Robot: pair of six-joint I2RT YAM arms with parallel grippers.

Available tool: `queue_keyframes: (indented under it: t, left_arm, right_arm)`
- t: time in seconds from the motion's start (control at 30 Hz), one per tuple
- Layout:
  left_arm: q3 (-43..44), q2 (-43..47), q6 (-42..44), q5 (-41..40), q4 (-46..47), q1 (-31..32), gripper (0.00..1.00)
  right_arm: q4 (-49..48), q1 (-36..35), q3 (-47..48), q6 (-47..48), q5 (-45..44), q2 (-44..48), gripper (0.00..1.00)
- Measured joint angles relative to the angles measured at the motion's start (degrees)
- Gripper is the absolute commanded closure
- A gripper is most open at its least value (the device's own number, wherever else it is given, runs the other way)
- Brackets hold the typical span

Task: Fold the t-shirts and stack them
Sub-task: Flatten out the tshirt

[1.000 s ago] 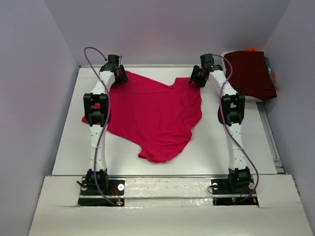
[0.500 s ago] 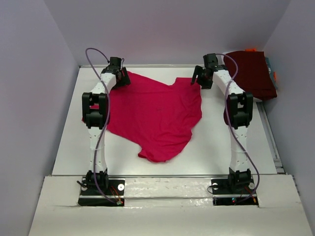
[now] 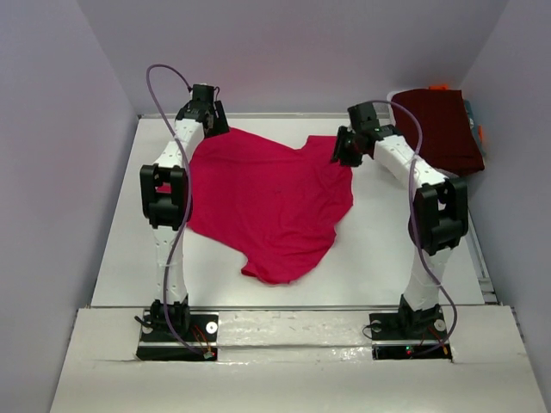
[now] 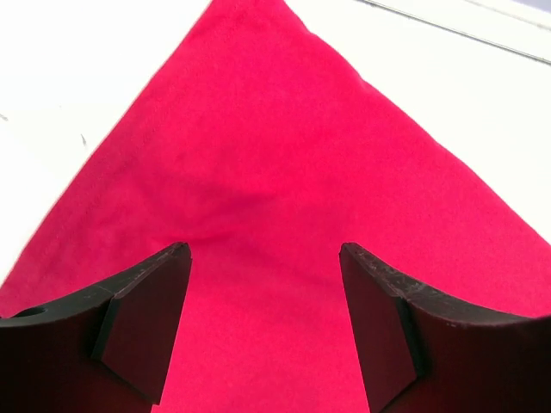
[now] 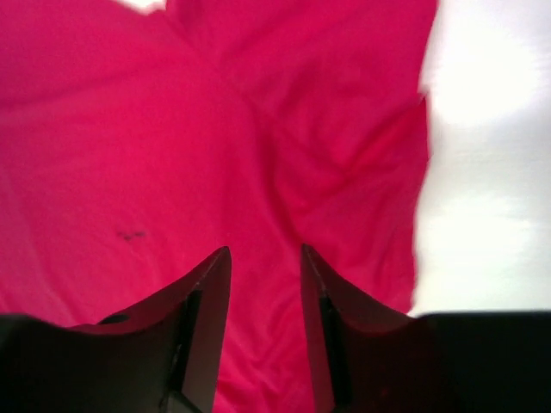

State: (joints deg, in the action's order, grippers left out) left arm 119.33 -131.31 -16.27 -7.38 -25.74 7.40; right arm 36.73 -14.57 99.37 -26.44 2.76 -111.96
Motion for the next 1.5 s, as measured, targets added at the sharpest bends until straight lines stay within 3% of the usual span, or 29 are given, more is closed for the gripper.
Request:
queue_keyframes:
  t: [0.13,0.33,0.83,1.5]
  left_arm:
    - [5.3,-3.0,0.4,-1.0,-1.7,0.0,0.19]
    - [8.1,-6.3,1.3,-1.2,-3.5,0.0,0.20]
    - [9.9,-11.1,3.0,-0.2,-5.3,0.1,0.22]
    - [10.0,-11.9,1.9,-5.6,-7.0,-0.4,0.26]
  right_arm:
    - [-0.1,-3.1,-7.2,-1.4,-0.2,-0.1,0.86]
    - [0.1,-4.1,-12.8,-2.9,-1.4,-0.8,0.93]
    - [-2.7,-3.8,-22.4,-7.7,-4.6,0.4,0.93]
    - [-6.9,-3.7,-25.4,-12.3,-3.1,1.7,0.93]
